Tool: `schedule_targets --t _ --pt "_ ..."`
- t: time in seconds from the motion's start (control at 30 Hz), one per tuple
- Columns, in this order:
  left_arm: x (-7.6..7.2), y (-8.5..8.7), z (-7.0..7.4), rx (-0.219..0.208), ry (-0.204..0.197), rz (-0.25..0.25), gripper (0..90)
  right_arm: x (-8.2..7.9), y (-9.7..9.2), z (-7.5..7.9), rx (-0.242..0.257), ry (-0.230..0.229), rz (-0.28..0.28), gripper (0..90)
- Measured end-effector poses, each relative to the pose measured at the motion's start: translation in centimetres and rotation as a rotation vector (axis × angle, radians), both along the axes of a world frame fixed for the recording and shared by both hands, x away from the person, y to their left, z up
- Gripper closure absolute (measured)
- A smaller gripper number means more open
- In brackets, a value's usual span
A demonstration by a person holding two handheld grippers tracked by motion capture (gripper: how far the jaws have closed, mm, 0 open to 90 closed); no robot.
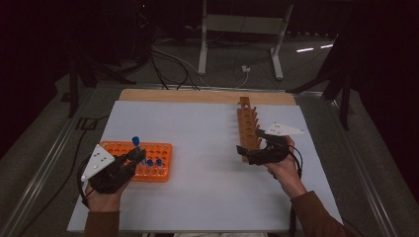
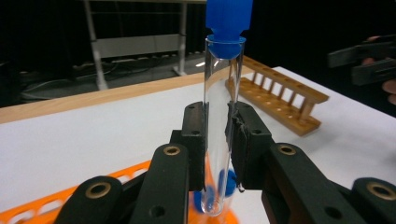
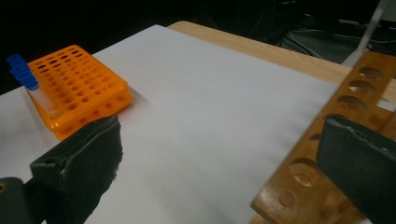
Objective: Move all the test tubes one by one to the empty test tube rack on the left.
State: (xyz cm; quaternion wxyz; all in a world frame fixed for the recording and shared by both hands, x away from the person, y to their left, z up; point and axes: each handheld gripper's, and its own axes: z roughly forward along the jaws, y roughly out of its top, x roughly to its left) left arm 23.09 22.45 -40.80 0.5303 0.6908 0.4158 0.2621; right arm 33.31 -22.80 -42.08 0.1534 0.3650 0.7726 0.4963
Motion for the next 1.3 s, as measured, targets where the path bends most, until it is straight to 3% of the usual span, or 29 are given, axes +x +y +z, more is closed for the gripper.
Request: schedule_targets --t 0.17,0.3,0.43,0.63,0.93,1.1,1.2,1.3 --pt "-0.6 1.7 -0.3 -0.024 -0.011 0.04 78.1 -0.2 -0.8 -0.4 -0.007 0.006 -0.011 0.7" --pt "-0.6 2.5 -1.0 0.006 -0.023 0.098 78.0 -0.3 -1.2 -0.4 -0.004 0.005 -0.019 0.7" --pt "0.0 3.0 -2.6 0.013 -0.004 0.141 78.0 -0.4 -1.6 -0.4 0.001 0.005 -0.024 0.7" --pt "1.0 3.1 -4.9 0.02 0.044 0.135 78.0 -0.8 -1.8 -0.3 -0.006 -0.008 -0.024 0.7" --pt "1.7 3.1 -6.6 0.027 0.095 0.127 78.0 -1.1 -2.2 -0.5 0.007 -0.012 -0.023 0.8" --pt "1.7 3.0 -7.2 0.064 0.14 0.122 78.0 -1.3 -2.4 -0.5 0.016 -0.014 -0.023 0.8" --pt "1.9 2.6 -7.7 0.129 0.198 0.115 78.0 -1.5 -2.6 -0.6 0.019 -0.013 -0.023 0.8" --pt "2.1 2.3 -7.8 0.165 0.221 0.111 78.2 -1.7 -2.8 -0.8 0.026 -0.011 -0.023 0.8"
